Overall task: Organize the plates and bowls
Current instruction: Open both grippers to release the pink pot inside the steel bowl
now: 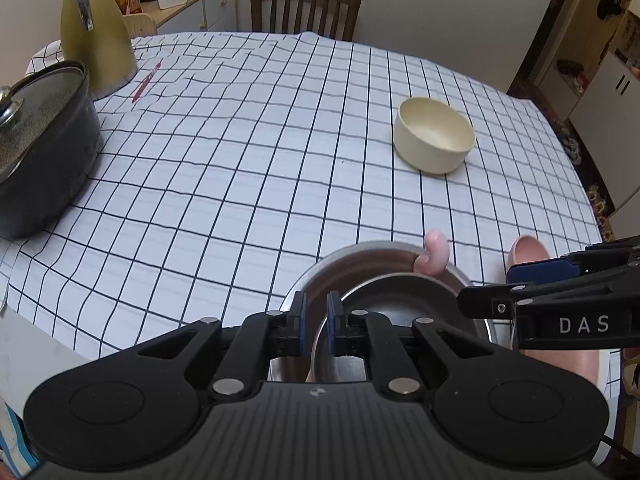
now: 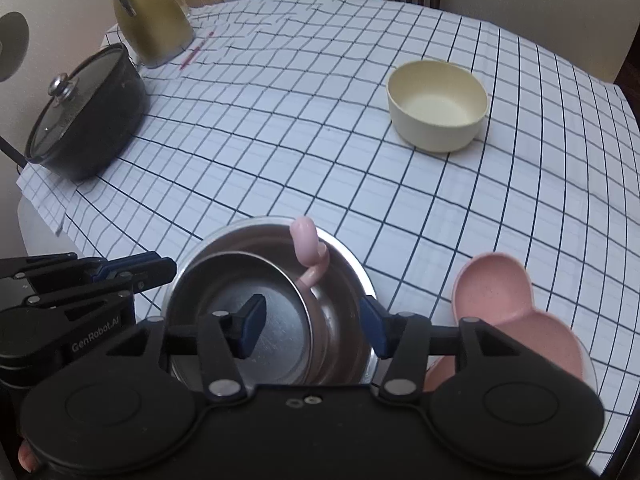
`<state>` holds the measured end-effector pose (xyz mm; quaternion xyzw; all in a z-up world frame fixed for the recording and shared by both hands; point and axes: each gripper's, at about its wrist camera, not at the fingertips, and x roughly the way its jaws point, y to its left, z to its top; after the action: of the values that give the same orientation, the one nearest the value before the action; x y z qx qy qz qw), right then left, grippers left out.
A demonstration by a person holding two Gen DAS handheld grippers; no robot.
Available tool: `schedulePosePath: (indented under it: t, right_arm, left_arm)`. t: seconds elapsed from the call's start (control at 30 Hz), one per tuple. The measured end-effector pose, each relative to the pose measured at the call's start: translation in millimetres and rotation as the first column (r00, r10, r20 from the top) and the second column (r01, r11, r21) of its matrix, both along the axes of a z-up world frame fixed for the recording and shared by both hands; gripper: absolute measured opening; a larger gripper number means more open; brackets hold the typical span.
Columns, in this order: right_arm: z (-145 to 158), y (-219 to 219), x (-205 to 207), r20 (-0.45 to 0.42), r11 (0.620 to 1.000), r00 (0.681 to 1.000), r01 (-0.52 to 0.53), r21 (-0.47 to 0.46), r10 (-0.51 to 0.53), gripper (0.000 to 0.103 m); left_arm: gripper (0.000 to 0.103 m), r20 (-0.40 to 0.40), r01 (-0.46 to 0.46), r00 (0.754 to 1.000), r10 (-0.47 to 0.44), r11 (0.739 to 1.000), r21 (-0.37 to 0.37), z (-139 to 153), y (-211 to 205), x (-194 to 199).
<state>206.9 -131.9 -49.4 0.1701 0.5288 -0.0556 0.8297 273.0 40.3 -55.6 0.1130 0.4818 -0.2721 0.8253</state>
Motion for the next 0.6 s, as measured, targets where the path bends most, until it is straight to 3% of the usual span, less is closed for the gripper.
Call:
schedulePosePath:
  t: [0.07,0.13,0.2,0.47,0.53,0.6]
  right_arm:
    - [7.4,-0.5,0.8,0.019,1.0,1.0,-0.002,-0.004,0.002,0.06]
    - [14.3,-2.5,1.5,0.031,1.0,1.0,-0.001,0.001,0.001,0.064]
    - [19.8,-4.5,3.1,0.037,1.0,0.999,-0.002,0.009,0.001,0.065]
    - [39.5,-13.4,7.0,0.09,1.0,0.996,0.014,-0.01,-0.013,0.079]
    - [45.3,-16.6,7.3,0.112,1.0,0.994,0.014,-0.021,-0.012,0.082]
    - [50.1,-20.0,8.7,0.127,0.999,0.992,0.014,-0.032,-0.01,0.086]
  left_arm:
    - [0.02,0.013,-0.002,1.0,0.002,1.0,-0.01,5.8,-0.1,1.9]
    - [0.045,0.032,-0.01,0.999,0.011,1.0,-0.02,10.7,0.4,2.8]
    - [0.061,0.057,-0.018,0.998,0.021,0.999,-0.038,16.3,1.2,3.8]
    - [0.063,0.081,-0.006,0.997,0.011,0.998,-0.061,32.5,-6.8,15.3]
    - [0.071,0.09,-0.004,0.996,0.01,0.998,-0.067,36.2,-9.7,19.6]
    - [0.072,0.106,-0.001,0.994,0.009,0.998,-0.068,39.6,-13.4,23.8]
